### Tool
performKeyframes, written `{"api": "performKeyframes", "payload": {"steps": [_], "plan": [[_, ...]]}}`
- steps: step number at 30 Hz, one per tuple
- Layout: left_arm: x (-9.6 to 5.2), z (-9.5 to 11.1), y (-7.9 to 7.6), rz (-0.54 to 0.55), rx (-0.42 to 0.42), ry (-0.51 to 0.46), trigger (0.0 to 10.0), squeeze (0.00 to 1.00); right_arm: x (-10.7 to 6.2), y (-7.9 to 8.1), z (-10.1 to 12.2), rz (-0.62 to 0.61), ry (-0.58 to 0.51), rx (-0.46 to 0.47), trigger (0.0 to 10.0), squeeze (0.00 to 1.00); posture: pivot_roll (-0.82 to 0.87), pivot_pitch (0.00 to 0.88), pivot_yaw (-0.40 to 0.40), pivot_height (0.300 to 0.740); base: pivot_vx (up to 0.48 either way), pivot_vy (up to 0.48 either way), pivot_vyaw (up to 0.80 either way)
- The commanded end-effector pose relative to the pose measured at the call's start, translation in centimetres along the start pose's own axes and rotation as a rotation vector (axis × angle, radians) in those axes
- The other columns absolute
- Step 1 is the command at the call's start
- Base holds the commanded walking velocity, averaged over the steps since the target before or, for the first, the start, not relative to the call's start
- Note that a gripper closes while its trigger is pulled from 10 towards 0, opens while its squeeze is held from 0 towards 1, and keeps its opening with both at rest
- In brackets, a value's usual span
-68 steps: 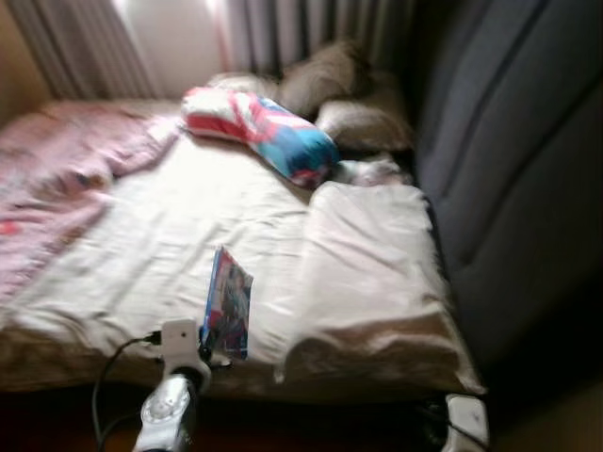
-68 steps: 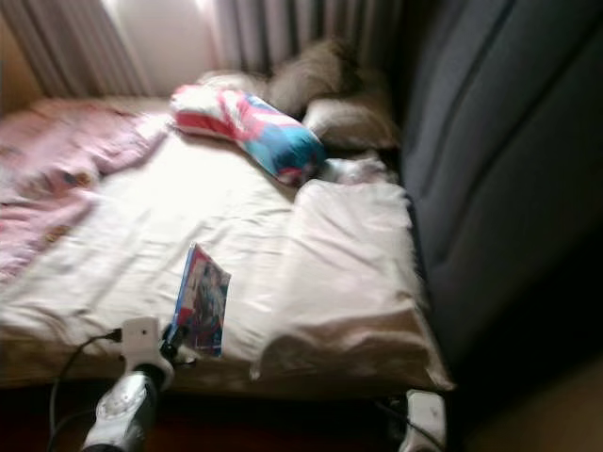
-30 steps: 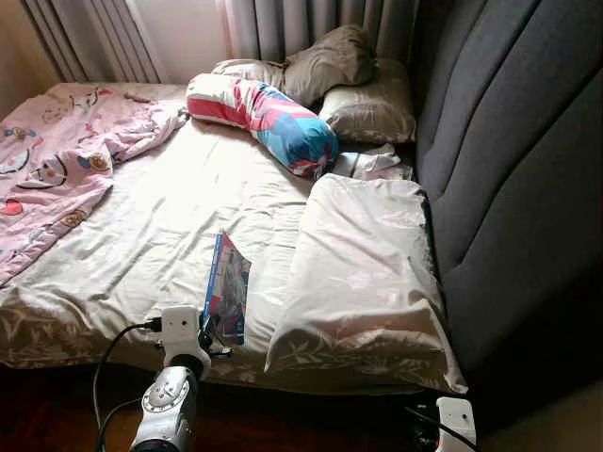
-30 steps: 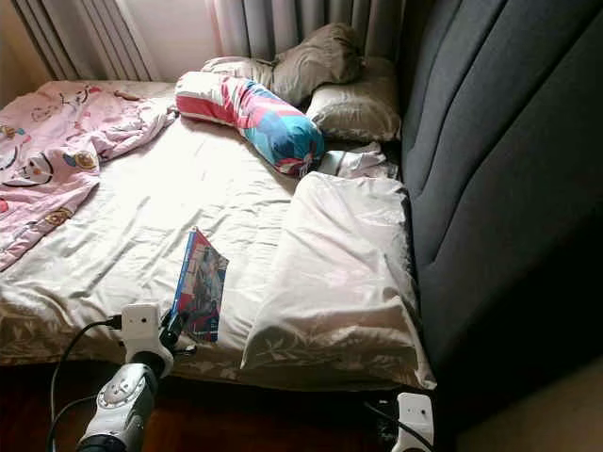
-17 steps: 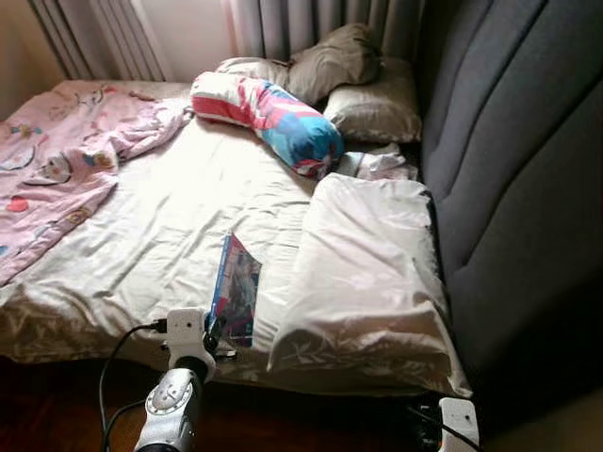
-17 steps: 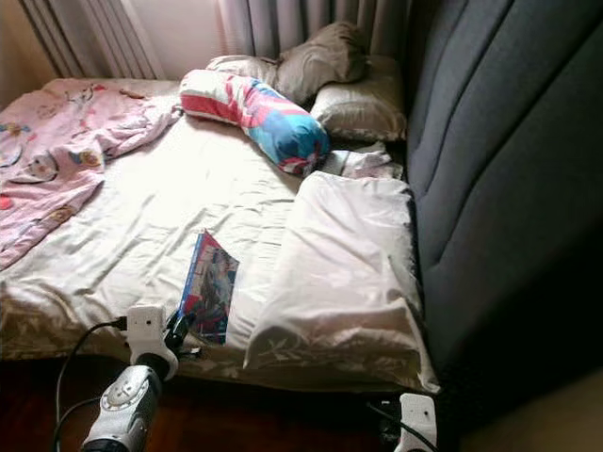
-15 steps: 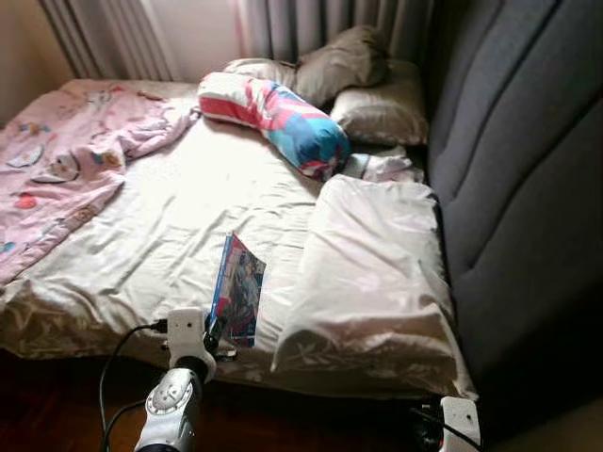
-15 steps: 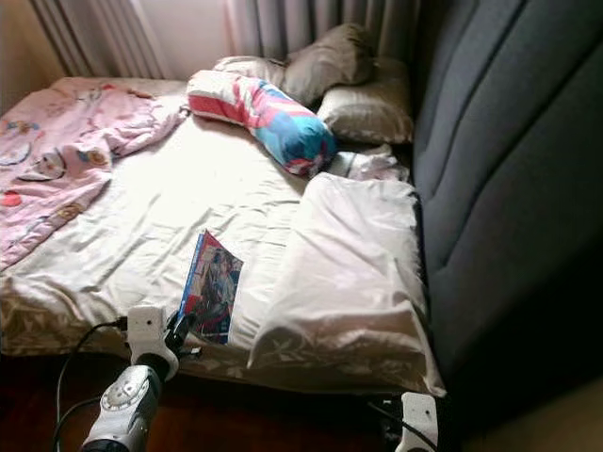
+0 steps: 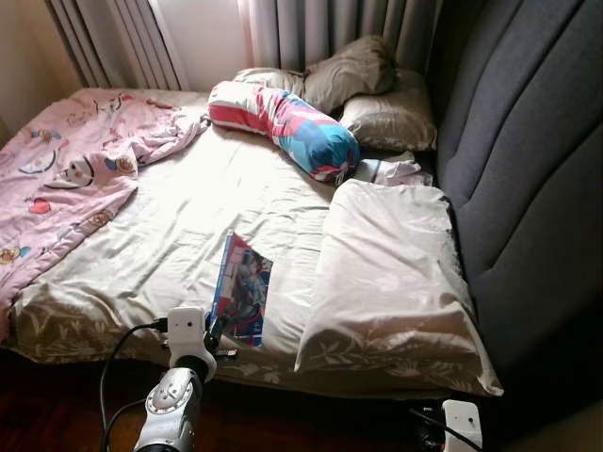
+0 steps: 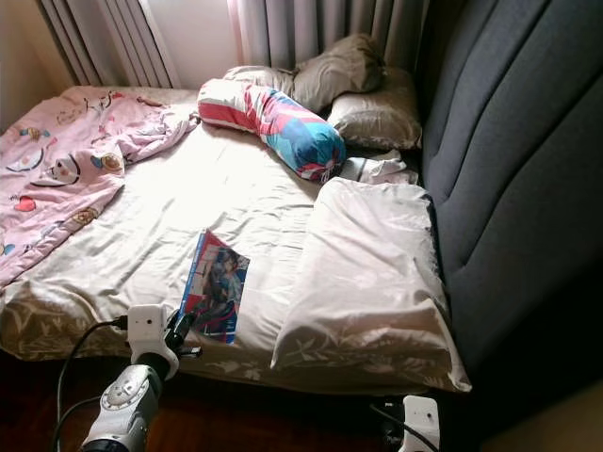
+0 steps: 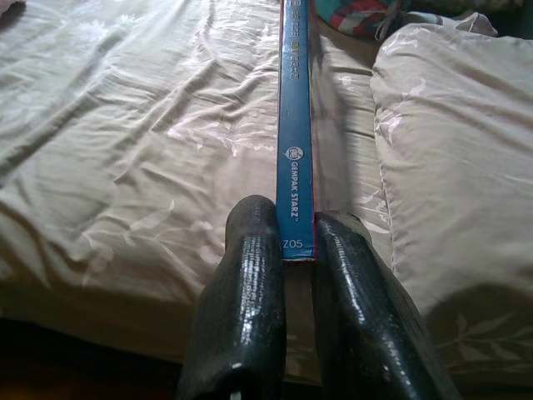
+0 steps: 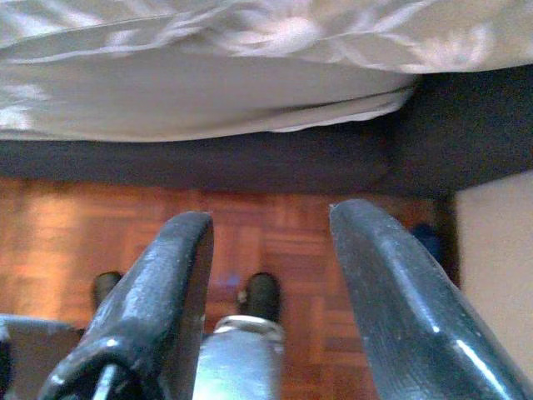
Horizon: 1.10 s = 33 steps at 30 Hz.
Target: Clean up the room
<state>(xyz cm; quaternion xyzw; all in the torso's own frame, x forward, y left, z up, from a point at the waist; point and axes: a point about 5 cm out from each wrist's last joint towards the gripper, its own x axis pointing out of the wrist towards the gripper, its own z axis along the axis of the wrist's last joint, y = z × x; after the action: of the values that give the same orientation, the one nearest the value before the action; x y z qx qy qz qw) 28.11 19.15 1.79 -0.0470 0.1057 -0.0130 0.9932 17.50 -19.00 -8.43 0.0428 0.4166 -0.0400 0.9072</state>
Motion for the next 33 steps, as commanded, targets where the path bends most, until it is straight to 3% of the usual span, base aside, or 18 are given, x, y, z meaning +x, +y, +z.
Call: {"api": "performKeyframes", "payload": {"steps": [1,14,33], "plan": [[0.4,1.43,0.0,-0.006,0.0,-0.066,10.0,0.0,-0.08,-0.32,-0.2,-0.011,0.009,0.0,10.0,0.0,-0.04,0.035,0.035,0.74,0.0,0.0,0.0],[0.46,1.85,-0.2,-0.017,-0.014,-0.086,10.0,0.0,-0.07,-0.31,-0.15,-0.007,0.007,-0.003,10.0,0.0,-0.04,0.037,0.032,0.74,0.0,0.0,0.0],[0.43,1.94,-0.31,-0.023,-0.019,-0.091,10.0,0.0,-0.06,-0.21,-0.05,0.015,0.002,-0.017,10.0,0.0,-0.04,0.041,0.031,0.74,0.303,0.0,0.0]]}}
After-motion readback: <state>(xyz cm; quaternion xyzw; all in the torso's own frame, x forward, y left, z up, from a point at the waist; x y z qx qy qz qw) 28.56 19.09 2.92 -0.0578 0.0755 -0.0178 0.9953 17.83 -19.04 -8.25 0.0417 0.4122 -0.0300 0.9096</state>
